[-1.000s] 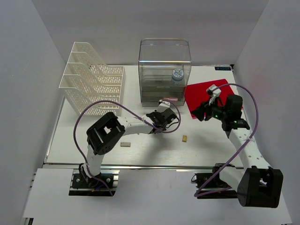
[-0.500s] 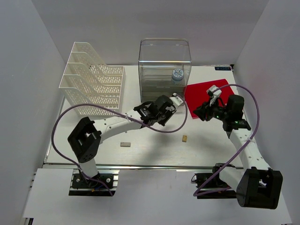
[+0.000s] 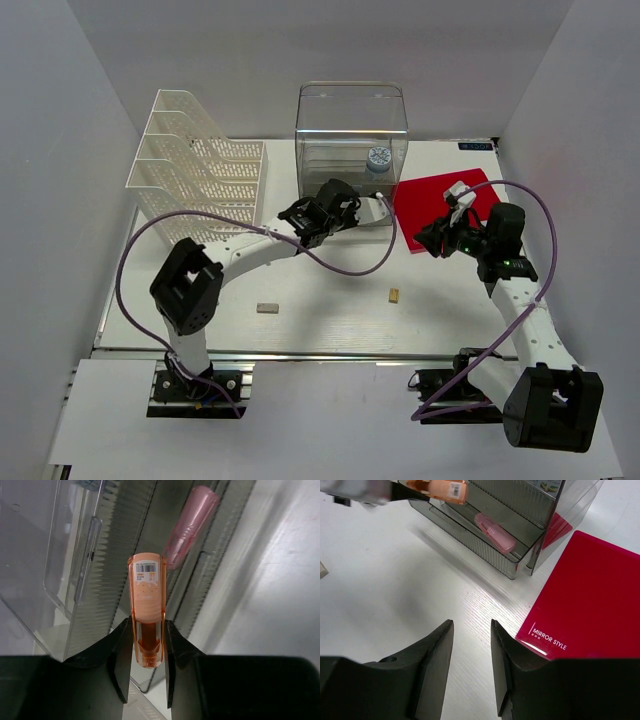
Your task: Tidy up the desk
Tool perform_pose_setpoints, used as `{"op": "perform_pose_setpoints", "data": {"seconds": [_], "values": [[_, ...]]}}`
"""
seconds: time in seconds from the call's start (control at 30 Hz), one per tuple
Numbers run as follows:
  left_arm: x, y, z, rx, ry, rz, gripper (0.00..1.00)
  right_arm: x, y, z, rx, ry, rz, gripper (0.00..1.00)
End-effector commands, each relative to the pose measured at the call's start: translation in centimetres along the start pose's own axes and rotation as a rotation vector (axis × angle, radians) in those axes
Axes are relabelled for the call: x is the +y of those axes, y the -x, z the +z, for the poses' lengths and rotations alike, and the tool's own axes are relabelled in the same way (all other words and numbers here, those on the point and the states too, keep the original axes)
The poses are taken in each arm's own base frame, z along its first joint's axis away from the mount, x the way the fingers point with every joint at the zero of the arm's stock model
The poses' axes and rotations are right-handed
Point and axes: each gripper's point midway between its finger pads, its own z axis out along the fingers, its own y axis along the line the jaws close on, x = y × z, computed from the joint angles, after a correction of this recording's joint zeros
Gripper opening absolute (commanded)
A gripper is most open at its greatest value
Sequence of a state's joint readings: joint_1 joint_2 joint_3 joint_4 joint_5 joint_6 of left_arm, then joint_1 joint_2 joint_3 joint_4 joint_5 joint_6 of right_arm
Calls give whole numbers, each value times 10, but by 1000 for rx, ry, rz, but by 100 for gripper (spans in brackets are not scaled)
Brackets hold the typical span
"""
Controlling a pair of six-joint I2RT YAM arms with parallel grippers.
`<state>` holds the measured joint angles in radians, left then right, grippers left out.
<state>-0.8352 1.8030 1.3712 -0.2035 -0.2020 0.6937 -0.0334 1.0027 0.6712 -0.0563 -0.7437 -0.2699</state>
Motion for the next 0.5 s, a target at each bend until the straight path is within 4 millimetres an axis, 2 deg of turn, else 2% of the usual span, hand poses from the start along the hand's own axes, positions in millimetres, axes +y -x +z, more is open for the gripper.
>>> {"op": "perform_pose_setpoints", "data": {"seconds": [0.0, 0.1, 0.2, 0.27, 0.3, 0.4, 0.47], "values": [[31, 16, 7, -52, 71, 84, 0, 0, 8, -3, -27, -2, -34, 42], [33, 5, 16, -35, 75, 88, 0, -1, 8, -4, -28, -7, -33, 43], [40, 5, 18, -51, 101, 74, 1, -3, 6, -3, -24, -9, -26, 43], [46, 1, 19, -40, 122, 64, 9, -4, 5, -3, -21, -11, -25, 44], [48, 3, 17, -45, 127, 60, 22, -4, 6, -4, -23, -14, -28, 44], [57, 8, 5, -68, 162, 51, 42, -4, 4, -3, -21, -14, -27, 45], [58, 7, -1, -73, 175, 47, 46, -5, 3, -3, -19, -13, -25, 46]]}}
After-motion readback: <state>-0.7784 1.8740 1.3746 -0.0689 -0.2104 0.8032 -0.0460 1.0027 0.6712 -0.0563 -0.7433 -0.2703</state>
